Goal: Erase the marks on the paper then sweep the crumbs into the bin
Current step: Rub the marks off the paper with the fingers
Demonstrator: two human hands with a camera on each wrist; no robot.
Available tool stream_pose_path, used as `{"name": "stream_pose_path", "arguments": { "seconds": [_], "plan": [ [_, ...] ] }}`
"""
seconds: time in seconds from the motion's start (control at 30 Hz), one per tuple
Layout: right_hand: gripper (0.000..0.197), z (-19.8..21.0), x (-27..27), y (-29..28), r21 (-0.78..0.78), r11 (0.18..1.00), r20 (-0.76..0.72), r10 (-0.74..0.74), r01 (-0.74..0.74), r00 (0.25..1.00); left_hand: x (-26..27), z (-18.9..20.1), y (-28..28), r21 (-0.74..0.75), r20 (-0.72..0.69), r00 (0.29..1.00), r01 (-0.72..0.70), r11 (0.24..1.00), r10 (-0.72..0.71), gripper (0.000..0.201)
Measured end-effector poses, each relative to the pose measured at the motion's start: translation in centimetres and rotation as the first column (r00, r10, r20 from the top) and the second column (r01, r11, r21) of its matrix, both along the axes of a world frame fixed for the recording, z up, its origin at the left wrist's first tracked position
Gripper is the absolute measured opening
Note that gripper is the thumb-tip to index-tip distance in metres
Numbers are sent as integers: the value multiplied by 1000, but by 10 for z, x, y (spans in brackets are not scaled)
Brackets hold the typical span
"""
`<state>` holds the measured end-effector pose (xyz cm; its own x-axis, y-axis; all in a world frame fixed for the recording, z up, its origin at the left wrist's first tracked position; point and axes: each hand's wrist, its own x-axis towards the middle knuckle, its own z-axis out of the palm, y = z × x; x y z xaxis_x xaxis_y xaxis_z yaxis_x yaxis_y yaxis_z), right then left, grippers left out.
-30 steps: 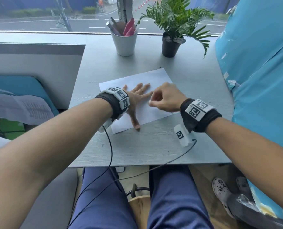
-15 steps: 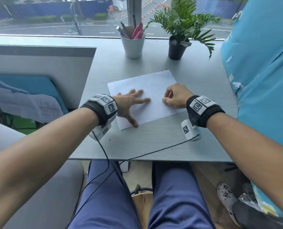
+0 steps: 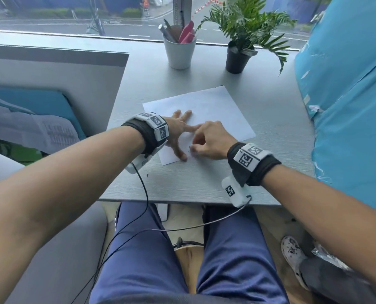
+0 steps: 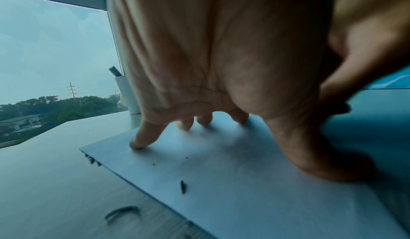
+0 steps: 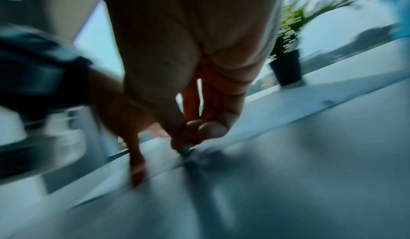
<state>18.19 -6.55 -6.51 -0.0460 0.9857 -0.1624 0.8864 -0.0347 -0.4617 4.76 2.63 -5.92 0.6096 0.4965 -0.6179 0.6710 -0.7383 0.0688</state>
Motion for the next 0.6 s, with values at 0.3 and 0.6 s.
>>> {"name": "stream_pose_path", "arguments": {
  "seconds": [0.3, 0.6],
  "plan": [
    [15, 3, 5, 7, -17, 994, -41, -106, 106, 993, 8, 2, -2, 67, -74, 996, 51, 996, -46, 126],
    [18, 5, 18, 8, 5, 989, -8, -149, 149, 989, 10, 5, -4, 39, -58, 998, 39, 998, -36, 127]
  ]
}}
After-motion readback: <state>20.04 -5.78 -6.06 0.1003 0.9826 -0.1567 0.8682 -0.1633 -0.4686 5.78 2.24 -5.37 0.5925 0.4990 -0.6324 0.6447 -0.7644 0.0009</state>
